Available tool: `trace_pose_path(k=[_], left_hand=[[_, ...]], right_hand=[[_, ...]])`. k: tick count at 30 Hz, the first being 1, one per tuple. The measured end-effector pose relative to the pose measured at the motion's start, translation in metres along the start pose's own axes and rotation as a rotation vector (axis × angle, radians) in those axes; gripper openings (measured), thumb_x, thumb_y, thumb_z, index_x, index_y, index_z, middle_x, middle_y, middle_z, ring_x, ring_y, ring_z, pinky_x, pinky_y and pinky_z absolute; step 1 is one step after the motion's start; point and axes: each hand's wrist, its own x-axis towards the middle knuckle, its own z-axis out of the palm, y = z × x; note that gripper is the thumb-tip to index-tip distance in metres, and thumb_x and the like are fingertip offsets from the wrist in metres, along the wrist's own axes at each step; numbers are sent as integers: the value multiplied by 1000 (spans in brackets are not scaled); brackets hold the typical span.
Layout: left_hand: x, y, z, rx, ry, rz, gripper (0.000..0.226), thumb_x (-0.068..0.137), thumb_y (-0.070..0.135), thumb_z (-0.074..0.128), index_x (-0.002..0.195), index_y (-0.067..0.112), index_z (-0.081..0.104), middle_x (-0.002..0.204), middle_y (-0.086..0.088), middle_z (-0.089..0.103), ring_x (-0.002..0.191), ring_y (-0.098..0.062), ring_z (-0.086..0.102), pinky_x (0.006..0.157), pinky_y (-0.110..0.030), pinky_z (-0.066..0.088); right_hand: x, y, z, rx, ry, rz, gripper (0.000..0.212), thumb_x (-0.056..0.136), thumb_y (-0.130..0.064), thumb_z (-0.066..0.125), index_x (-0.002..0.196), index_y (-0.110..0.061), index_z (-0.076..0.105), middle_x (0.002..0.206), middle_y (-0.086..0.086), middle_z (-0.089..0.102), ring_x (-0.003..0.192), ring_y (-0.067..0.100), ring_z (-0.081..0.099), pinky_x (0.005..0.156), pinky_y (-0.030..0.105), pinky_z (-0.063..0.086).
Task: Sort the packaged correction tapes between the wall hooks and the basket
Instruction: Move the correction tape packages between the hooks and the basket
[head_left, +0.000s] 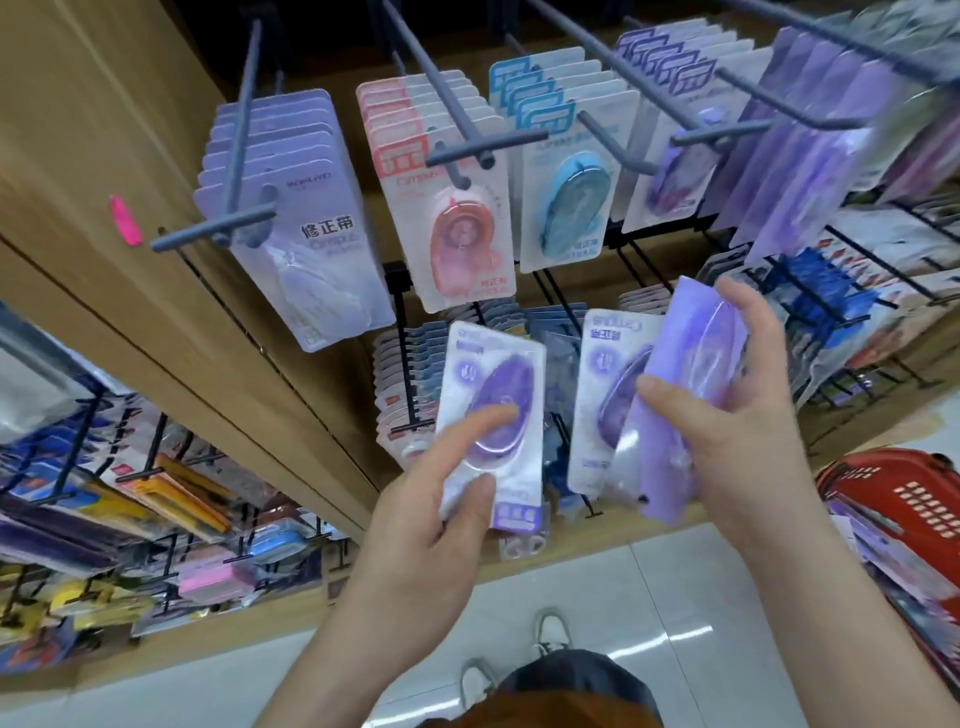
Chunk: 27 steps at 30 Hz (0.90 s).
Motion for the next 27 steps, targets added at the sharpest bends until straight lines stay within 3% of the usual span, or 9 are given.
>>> trace_pose_path(k=[3, 5, 8, 11, 13, 16, 18, 22, 27], left_hand=[[1, 8, -3, 0, 36, -52, 71, 89, 4, 68, 109, 69, 46, 90, 14, 73, 76, -23, 69, 67, -46, 58], [5, 16, -2, 39, 74, -25, 70, 82, 5, 75, 103, 65, 47, 69, 6, 73, 62, -17, 69, 60, -38, 59], [22, 22, 6, 191, 133, 151, 46, 81, 11, 77, 98, 49, 57, 61, 12, 65, 54, -4, 59, 54, -14, 48], [45, 29, 20, 323, 180, 319, 32, 91, 19, 68, 109, 44, 60, 79, 24, 63, 69, 2, 58, 68, -20, 50], [63, 34, 32, 333, 225, 430, 31, 92, 19, 61, 118, 35, 63, 88, 31, 59, 77, 10, 53, 75, -15, 46], [91, 39, 54, 302, 248, 480, 32, 92, 13, 60, 123, 20, 65, 101, 18, 62, 86, 4, 55, 83, -9, 43], [106, 41, 68, 324, 237, 520, 34, 91, 8, 60, 124, 13, 66, 111, 8, 68, 101, -3, 59, 90, -6, 40], [122, 52, 88, 340, 152, 634, 34, 92, 6, 61, 125, 14, 66, 109, 2, 70, 100, -7, 60, 89, -12, 42], [131, 88, 116, -451, 91, 294, 20, 79, -1, 75, 82, 18, 73, 65, 9, 67, 61, -5, 60, 64, -19, 51]], right_hand=[[3, 0, -15, -251, -24, -103, 75, 78, 3, 76, 130, -42, 47, 128, -46, 46, 128, -16, 40, 110, 10, 30], [6, -2, -23, -316, -53, -131, 74, 79, 8, 74, 128, -42, 49, 124, -47, 47, 122, -22, 40, 102, 1, 27], [14, -6, -35, -365, -144, -125, 60, 78, 1, 77, 109, -50, 64, 119, -17, 59, 103, -18, 52, 86, 0, 35], [23, -8, -49, -325, -151, -54, 41, 81, 4, 74, 84, -37, 74, 104, 1, 63, 84, -8, 59, 72, 3, 40], [27, -8, -59, -184, -146, 20, 36, 87, 2, 67, 76, -32, 76, 97, 3, 67, 78, -5, 61, 67, 7, 44], [33, -3, -74, 3, -116, 143, 25, 94, -7, 56, 83, -18, 76, 87, 1, 71, 79, 9, 63, 69, 17, 51], [37, 0, -85, 108, -81, 267, 20, 92, -27, 59, 82, -15, 73, 81, 1, 71, 76, 13, 64, 70, 22, 51], [39, 4, -99, -22, -148, 168, 17, 89, -28, 65, 79, -16, 72, 76, -10, 71, 71, 3, 61, 66, 16, 50], [39, 1, -101, 177, -4, 109, 22, 83, -26, 57, 73, -27, 78, 73, -12, 72, 67, -1, 63, 64, 13, 50]])
